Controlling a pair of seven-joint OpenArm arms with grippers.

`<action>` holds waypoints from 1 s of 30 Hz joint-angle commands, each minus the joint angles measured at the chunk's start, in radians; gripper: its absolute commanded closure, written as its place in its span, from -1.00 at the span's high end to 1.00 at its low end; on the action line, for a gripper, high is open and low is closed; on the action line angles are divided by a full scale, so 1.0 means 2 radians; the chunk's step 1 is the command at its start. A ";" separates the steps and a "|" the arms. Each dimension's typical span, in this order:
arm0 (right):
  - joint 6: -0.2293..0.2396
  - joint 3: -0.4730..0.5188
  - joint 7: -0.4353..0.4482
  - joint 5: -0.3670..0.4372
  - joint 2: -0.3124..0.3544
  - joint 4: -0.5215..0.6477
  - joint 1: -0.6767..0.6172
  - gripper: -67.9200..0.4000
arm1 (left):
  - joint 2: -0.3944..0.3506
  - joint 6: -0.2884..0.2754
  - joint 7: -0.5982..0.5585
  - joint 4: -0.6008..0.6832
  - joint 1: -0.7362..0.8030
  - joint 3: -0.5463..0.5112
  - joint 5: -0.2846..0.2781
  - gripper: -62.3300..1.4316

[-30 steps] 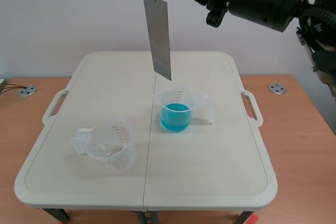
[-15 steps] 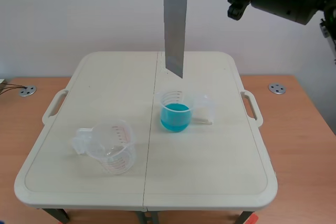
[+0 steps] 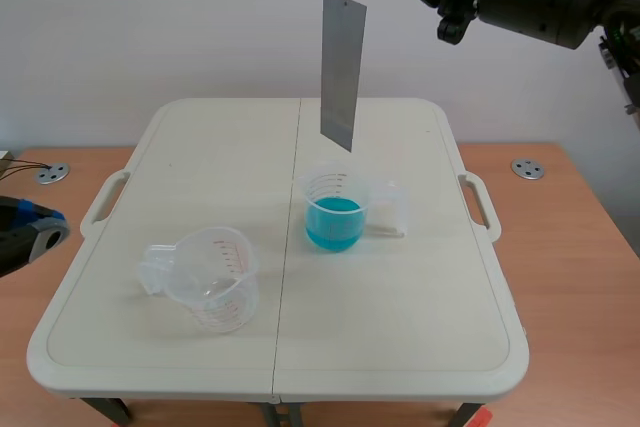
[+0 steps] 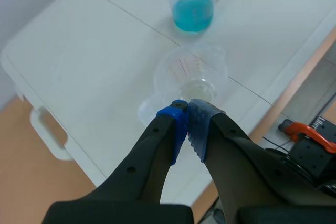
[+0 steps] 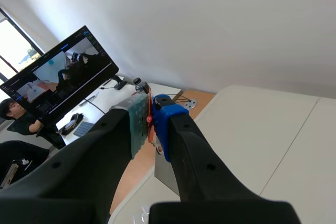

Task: Hold the metal plate by the orange handle, dip it into the blue solution, take it out and point at it, then put the plate back in the beaker on the left.
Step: 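Point at the plate with the left hand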

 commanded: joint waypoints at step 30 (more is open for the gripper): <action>0.001 -0.014 0.010 0.006 0.001 -0.043 0.049 -0.95 | 0.126 -0.002 0.054 -0.149 -0.455 0.358 0.070 -0.90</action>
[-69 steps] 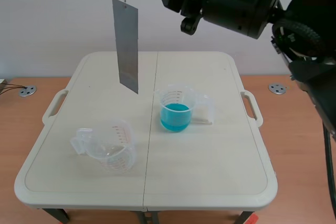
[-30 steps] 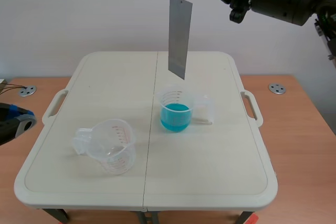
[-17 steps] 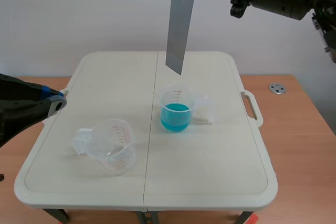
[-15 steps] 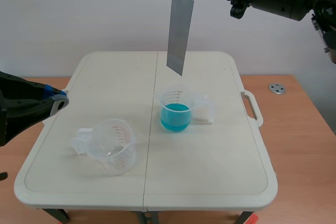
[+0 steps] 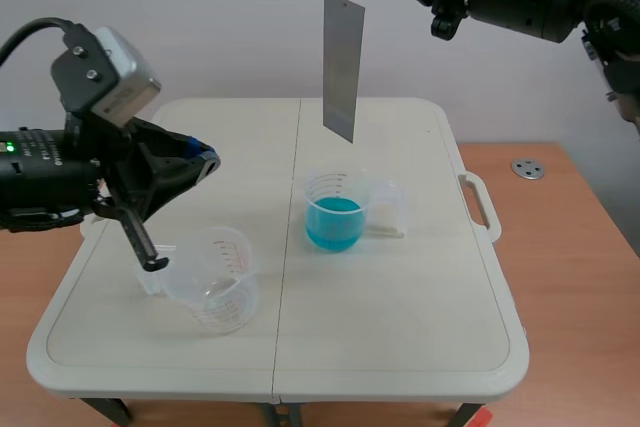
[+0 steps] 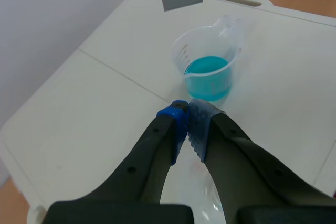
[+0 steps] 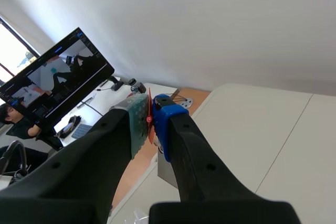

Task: Hold the metal plate by the orange handle, dip it into the blue solution, take it out and point at it, then put the plate back in the beaker on the left.
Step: 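Point at the plate with the left hand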

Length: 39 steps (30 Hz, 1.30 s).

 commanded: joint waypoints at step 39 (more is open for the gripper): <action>0.000 -0.001 0.010 0.006 0.001 0.006 0.014 -0.95 | 0.196 0.086 -0.002 -0.191 -0.151 0.070 0.100 -0.90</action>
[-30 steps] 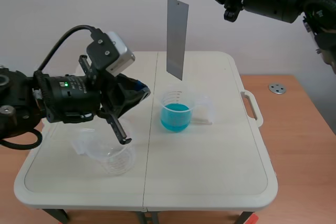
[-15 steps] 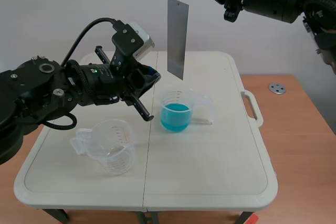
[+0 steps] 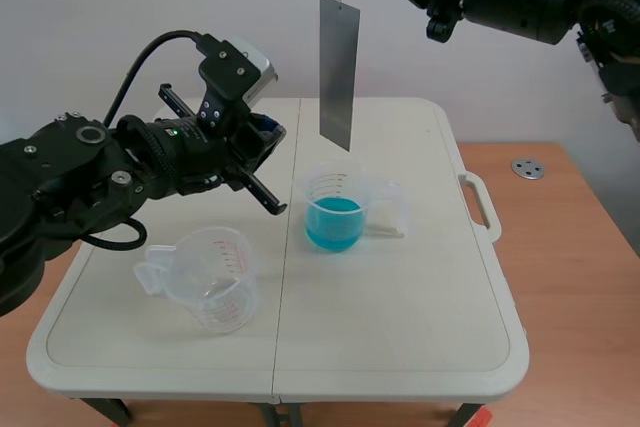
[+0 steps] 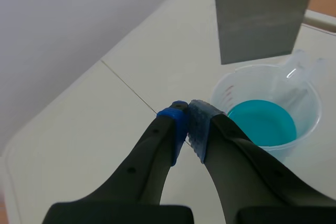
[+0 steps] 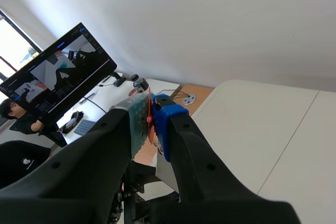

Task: Hold the metal plate by the orange handle, dip it into the blue solution, take it out and point at it, then put the plate back in the beaker on the left.
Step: 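Point at the plate with the left hand, then lower the plate into the blue solution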

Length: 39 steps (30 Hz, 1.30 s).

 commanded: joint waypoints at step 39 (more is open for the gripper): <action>0.008 -0.010 0.019 -0.011 -0.002 -0.053 0.014 -0.95 | -0.265 0.056 -0.051 0.158 0.499 -0.299 -0.107 -0.90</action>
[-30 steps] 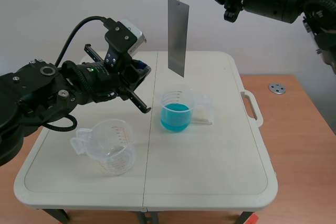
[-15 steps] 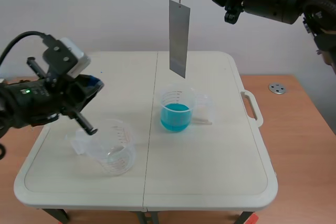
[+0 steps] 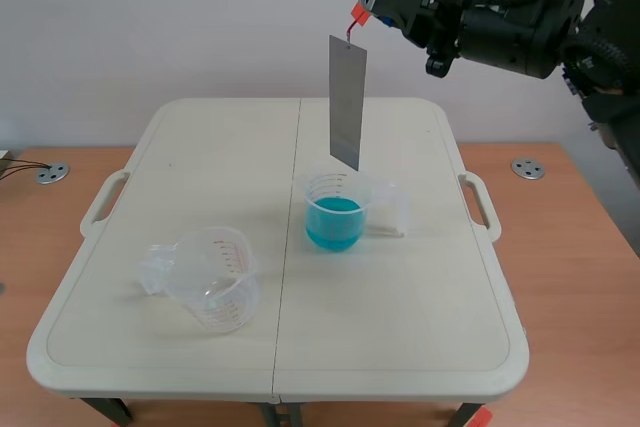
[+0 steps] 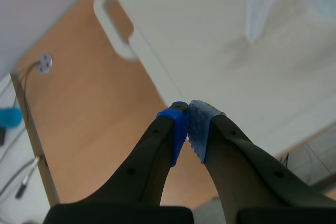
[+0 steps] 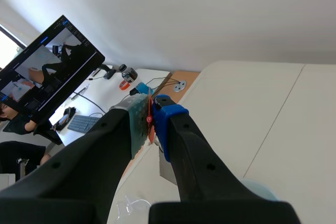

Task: Hold the metal plate by the orange handle, dip it into the blue solution, take it out and point at it, then put the plate back in the beaker on the left.
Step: 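Lower the plate into the blue solution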

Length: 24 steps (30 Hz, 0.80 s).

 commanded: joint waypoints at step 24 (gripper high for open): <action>0.047 -0.038 0.049 -0.036 -0.002 -0.105 0.014 -0.95 | 0.206 0.019 -0.006 -0.117 0.151 -0.025 0.046 -0.90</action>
